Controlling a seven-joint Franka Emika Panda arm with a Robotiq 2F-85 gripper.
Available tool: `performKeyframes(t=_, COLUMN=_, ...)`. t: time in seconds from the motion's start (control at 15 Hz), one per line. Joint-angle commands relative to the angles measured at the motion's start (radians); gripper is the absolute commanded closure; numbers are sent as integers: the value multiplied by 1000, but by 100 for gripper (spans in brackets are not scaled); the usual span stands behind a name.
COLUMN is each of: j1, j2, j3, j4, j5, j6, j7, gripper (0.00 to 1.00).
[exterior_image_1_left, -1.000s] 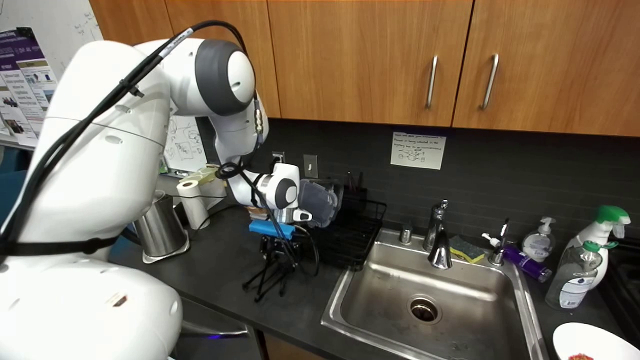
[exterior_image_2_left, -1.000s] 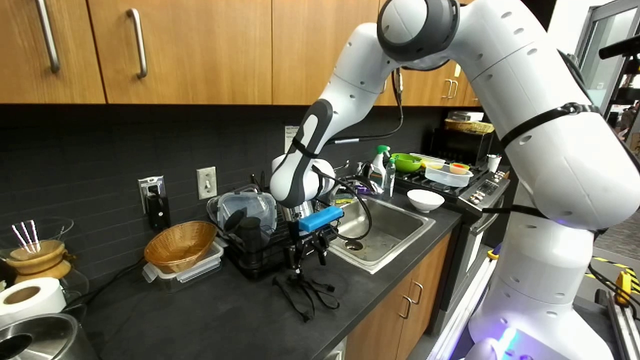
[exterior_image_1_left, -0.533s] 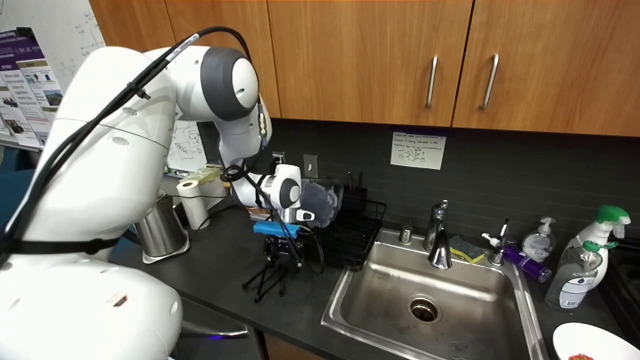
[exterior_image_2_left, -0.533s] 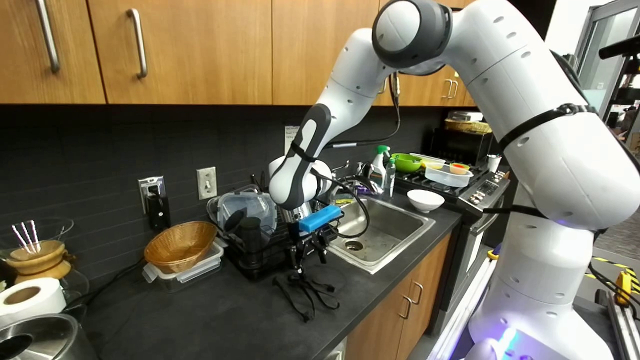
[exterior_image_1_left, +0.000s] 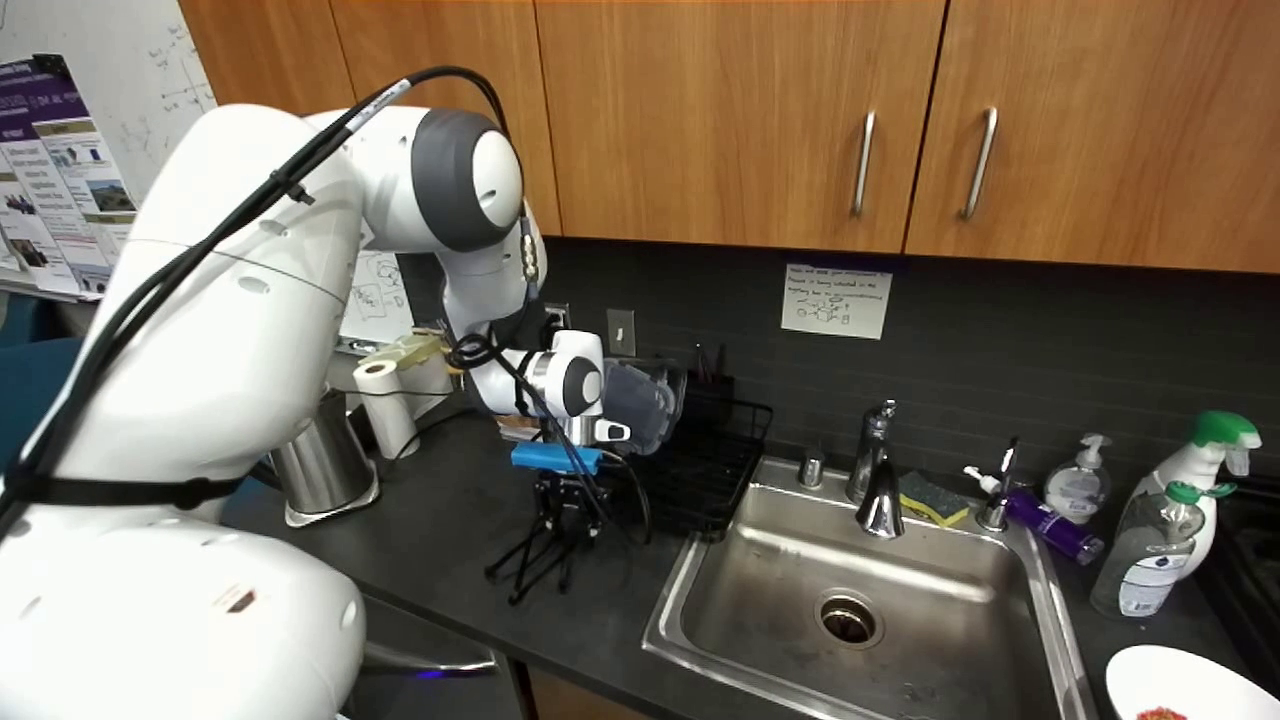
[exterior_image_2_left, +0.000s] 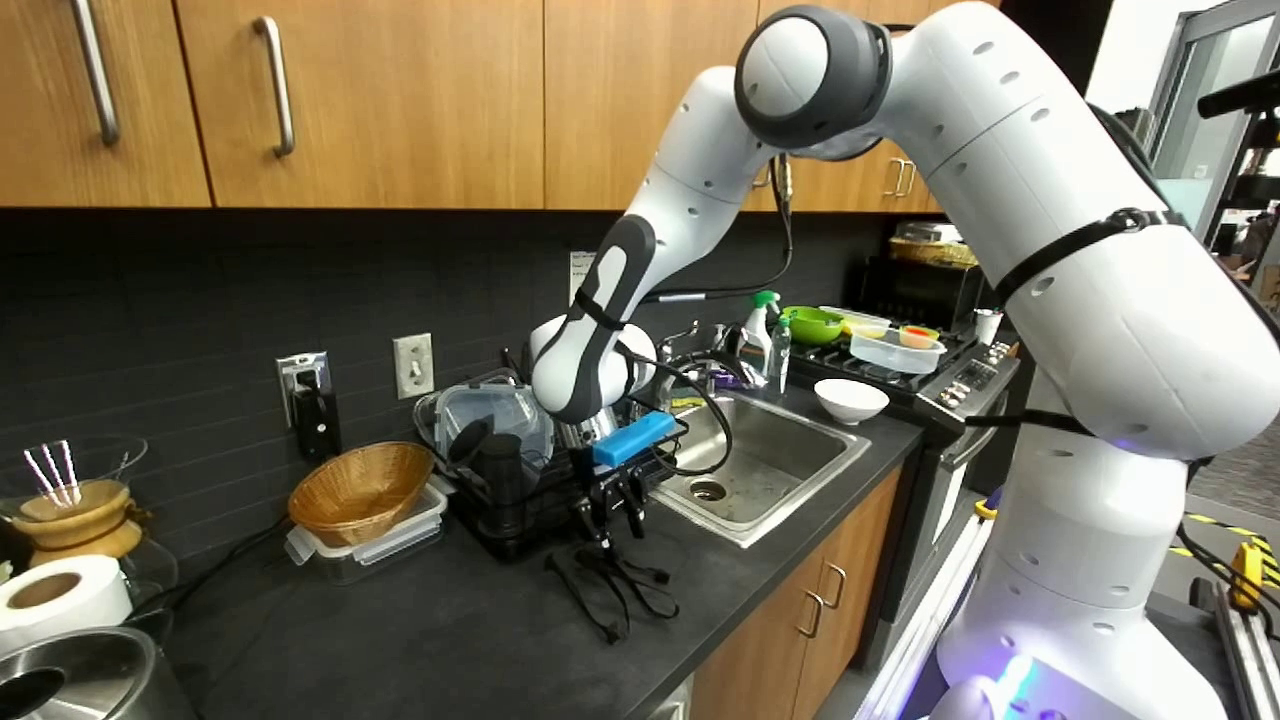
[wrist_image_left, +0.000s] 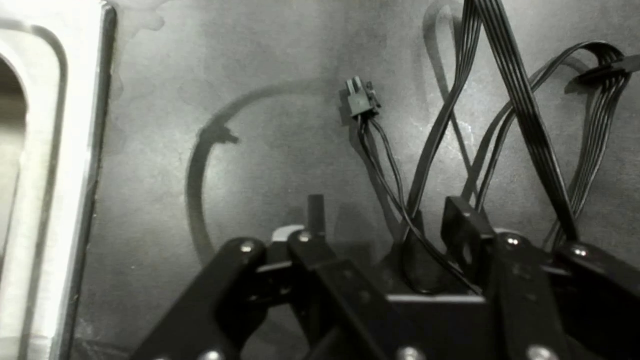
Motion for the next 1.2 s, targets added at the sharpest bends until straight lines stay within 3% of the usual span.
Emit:
performKeyframes(t=0.0, j1=17, j2=14, j3=-7, j4=33, j5=-32, j6=-33, j7=1, gripper=16)
performKeyframes(t=0.2, j1=16, j2=17, j3=-6, j4=38, j5=-36, j6=-33, j7=-2, gripper=8)
performKeyframes(t=0.27, j1=16, j2=18, j3=-6, j4=38, j5=-36, j6=-32, j7=-3, gripper=1)
performKeyframes(t=0.4, j1=16, j2=20, j3=-5, j4=40, j5=-36, j6=-32, j7=-6, gripper=6)
performKeyframes(t=0.53, j1=16, j2=20, j3=-6, j4=39, j5=-36, j6=-31, j7=-6, gripper=30)
performKeyframes(t=0.6, j1=16, j2=20, j3=-6, j4=40, j5=-36, j6=-31, j7=-6, gripper=28)
performKeyframes(t=0.87, j1=16, j2=21, j3=-5, j4=41, j5=-36, j6=-31, j7=-8, gripper=44)
performKeyframes(t=1.0, j1=15, j2=20, j3=-5, j4=41, j5=-36, j6=-30, j7=-8, gripper=33)
performKeyframes(t=1.13, j1=15, j2=21, j3=-5, j4=41, j5=-36, j6=-28, j7=-9, gripper=31)
